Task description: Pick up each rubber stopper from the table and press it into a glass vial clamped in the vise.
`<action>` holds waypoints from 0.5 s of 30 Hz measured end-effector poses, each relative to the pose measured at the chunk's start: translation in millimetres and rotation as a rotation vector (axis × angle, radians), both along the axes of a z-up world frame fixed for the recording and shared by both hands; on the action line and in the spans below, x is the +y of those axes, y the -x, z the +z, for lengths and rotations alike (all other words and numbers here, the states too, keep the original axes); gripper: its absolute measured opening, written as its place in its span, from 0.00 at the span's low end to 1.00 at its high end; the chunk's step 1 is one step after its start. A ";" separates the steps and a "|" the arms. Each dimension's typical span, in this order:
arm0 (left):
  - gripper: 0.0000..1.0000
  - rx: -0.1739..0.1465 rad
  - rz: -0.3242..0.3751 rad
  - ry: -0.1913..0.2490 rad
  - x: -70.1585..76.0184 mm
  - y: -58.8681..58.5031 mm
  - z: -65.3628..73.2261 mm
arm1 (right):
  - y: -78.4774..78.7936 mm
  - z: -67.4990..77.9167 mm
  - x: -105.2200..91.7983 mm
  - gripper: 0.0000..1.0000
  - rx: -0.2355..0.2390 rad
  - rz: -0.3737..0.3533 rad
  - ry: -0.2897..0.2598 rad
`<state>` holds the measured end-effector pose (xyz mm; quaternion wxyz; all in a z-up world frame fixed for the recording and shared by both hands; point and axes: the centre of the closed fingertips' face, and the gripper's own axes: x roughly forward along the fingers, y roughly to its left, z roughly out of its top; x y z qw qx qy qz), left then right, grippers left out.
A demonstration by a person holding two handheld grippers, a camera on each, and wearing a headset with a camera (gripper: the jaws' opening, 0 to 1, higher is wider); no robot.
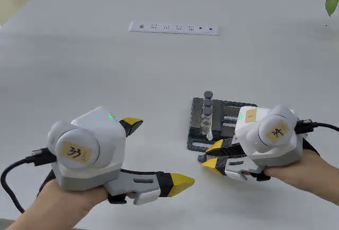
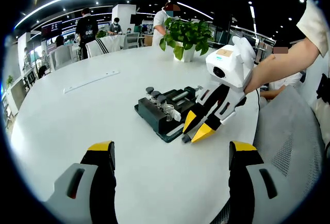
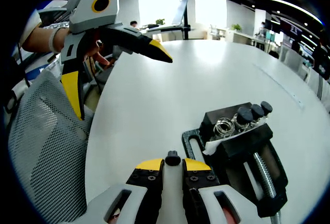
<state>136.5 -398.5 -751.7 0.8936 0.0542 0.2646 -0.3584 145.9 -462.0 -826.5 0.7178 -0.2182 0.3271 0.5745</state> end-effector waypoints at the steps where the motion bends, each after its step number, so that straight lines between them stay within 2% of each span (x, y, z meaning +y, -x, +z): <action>1: 0.91 -0.001 0.000 0.000 -0.2 0.0 0.1 | 0.1 -0.1 0.2 0.09 0.001 0.000 -0.001; 11: 0.90 0.003 -0.009 -0.004 -0.7 1.2 -2.5 | 1.3 0.3 0.8 0.07 -0.002 -0.001 0.000; 15: 0.89 0.004 -0.022 -0.005 -3.5 2.5 -2.5 | 2.3 7.6 0.6 0.07 0.009 0.016 -0.003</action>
